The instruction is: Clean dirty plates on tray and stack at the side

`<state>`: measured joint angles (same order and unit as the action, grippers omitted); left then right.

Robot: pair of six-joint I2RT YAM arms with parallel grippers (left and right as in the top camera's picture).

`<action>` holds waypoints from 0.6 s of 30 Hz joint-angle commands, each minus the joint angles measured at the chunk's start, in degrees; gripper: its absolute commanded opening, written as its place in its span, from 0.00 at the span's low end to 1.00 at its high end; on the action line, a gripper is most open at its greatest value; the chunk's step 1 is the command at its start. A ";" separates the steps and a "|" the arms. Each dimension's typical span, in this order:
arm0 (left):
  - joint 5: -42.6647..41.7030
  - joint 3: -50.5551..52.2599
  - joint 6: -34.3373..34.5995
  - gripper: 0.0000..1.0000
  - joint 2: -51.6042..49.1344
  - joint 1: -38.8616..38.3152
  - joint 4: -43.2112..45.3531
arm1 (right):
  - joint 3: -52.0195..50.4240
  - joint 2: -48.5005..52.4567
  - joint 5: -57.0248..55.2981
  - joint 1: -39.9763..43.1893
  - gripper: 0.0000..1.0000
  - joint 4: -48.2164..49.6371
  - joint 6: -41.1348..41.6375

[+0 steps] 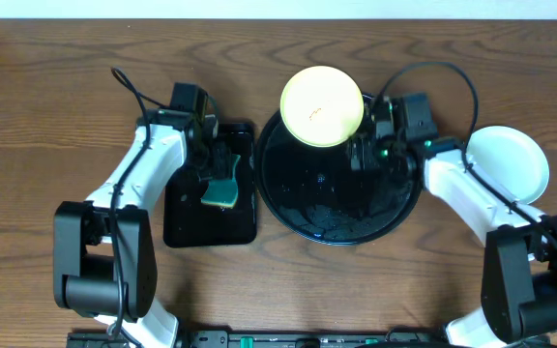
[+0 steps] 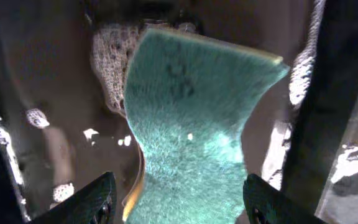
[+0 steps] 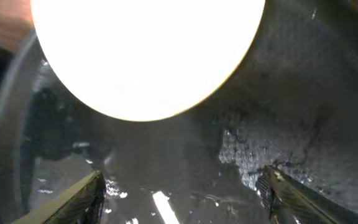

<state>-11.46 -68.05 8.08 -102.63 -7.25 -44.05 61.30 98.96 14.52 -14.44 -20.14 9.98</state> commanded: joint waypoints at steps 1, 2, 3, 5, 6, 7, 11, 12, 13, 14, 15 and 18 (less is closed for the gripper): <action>-0.13 3.15 -0.31 0.66 -0.70 -0.31 2.03 | 6.23 -0.39 -0.13 -0.42 0.78 -4.33 -0.70; -0.13 3.78 -0.31 0.66 -0.70 -0.44 2.89 | 7.34 -0.39 -0.13 -0.42 0.78 -5.62 -0.68; -0.13 4.42 -0.33 0.66 -0.72 -0.52 3.76 | 8.26 -0.39 -0.13 -0.42 0.78 -6.82 -0.68; -0.11 5.73 -0.33 0.65 -0.72 -0.61 5.46 | 9.66 -0.39 -0.13 -0.42 0.77 -9.01 -0.70; -0.11 6.34 -0.33 0.64 -0.72 -0.61 6.14 | 9.88 -0.39 -0.13 -0.44 0.76 -9.40 -0.70; -0.11 6.84 -0.33 0.61 -0.72 -0.61 6.78 | 9.90 -0.39 -0.13 -0.46 0.75 -9.62 -0.70; -0.11 7.56 -0.35 0.23 -0.72 -0.61 7.52 | 9.90 -0.39 -0.13 -0.57 0.73 -10.08 -0.66; -0.09 7.56 -0.35 0.08 -0.72 -0.59 7.54 | 9.90 -0.39 -0.13 -0.57 0.73 -10.12 -0.66; -0.09 7.56 -0.35 0.07 -0.72 -0.59 7.56 | 9.90 -0.39 -0.13 -0.57 0.73 -10.27 -0.66; -0.07 7.54 -0.35 0.07 -0.72 -0.59 7.56 | 9.90 -0.39 -0.13 -0.61 0.73 -10.58 -0.63; 0.00 7.52 -0.35 0.07 -0.70 -0.59 7.52 | 9.90 -0.39 -0.15 -0.63 0.72 -10.91 -0.66; 0.68 6.64 -0.35 0.07 -0.66 -0.55 6.54 | 9.88 -0.39 -0.15 -0.63 0.72 -11.67 -0.66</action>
<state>-12.97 -61.32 7.84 -102.65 -8.03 -36.16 70.46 98.96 14.52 -14.61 -31.48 9.82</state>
